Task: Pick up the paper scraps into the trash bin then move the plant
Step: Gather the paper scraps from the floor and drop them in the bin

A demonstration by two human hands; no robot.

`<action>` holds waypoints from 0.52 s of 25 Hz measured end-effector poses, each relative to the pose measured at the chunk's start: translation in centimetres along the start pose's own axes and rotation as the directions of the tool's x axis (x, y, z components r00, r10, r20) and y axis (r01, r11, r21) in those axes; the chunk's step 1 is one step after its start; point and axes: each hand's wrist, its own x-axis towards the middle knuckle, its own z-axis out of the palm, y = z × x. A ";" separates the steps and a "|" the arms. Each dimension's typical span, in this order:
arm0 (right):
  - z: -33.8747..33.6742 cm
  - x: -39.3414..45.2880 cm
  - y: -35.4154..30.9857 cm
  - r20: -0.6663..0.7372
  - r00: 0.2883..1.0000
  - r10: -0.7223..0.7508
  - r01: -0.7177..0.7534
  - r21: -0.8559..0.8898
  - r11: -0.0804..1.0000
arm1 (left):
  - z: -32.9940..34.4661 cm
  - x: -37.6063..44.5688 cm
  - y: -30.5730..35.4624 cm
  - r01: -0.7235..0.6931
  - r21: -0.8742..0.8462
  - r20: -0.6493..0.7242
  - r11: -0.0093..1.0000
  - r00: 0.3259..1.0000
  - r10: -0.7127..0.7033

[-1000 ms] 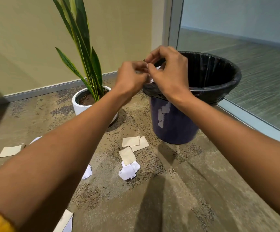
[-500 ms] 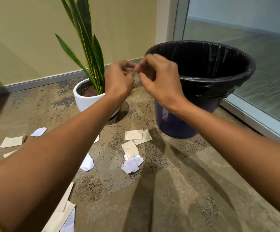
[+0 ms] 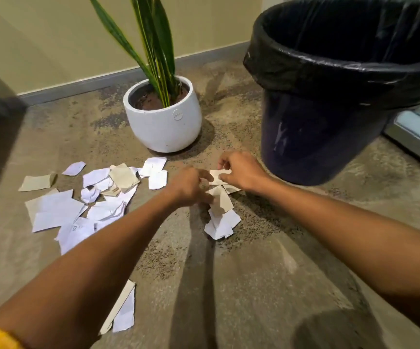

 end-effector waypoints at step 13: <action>0.8 0.4 2.8 0.159 0.982 -0.097 0.146 -0.332 0.932 | 3.9 -0.5 -0.3 -0.172 0.257 0.052 0.951 0.985 0.164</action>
